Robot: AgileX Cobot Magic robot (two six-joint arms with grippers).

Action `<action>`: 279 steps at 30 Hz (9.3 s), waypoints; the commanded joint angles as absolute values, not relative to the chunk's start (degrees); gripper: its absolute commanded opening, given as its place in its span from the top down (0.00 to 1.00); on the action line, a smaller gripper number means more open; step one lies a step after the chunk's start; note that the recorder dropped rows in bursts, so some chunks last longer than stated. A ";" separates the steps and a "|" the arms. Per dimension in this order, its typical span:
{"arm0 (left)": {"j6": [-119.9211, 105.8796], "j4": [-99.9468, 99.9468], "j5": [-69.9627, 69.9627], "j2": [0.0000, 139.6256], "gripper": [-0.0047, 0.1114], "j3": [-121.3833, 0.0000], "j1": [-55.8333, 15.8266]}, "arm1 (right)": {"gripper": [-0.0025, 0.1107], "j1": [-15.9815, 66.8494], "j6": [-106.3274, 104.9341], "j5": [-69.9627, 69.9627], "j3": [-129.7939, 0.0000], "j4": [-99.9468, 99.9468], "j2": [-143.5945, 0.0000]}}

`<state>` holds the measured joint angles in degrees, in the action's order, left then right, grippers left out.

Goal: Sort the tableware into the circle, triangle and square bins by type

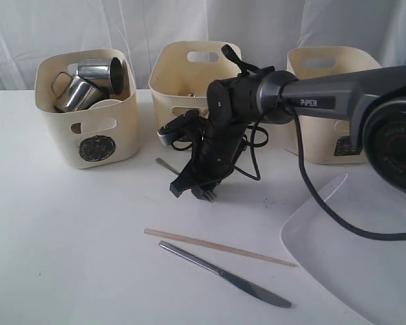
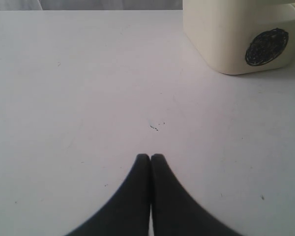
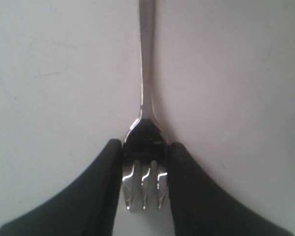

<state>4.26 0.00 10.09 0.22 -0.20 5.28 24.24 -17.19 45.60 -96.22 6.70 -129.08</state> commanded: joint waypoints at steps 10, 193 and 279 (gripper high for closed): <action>4.51 0.00 9.82 0.00 0.96 0.00 4.87 | 0.98 23.99 -17.66 51.18 -95.89 8.34 -129.55; 4.51 0.00 9.82 0.00 0.96 0.00 4.87 | 0.98 14.17 31.21 -59.91 -71.43 19.85 -111.54; 4.51 0.00 9.82 0.00 0.96 0.00 -0.19 | 0.65 34.81 -29.80 46.35 -72.58 7.95 -119.08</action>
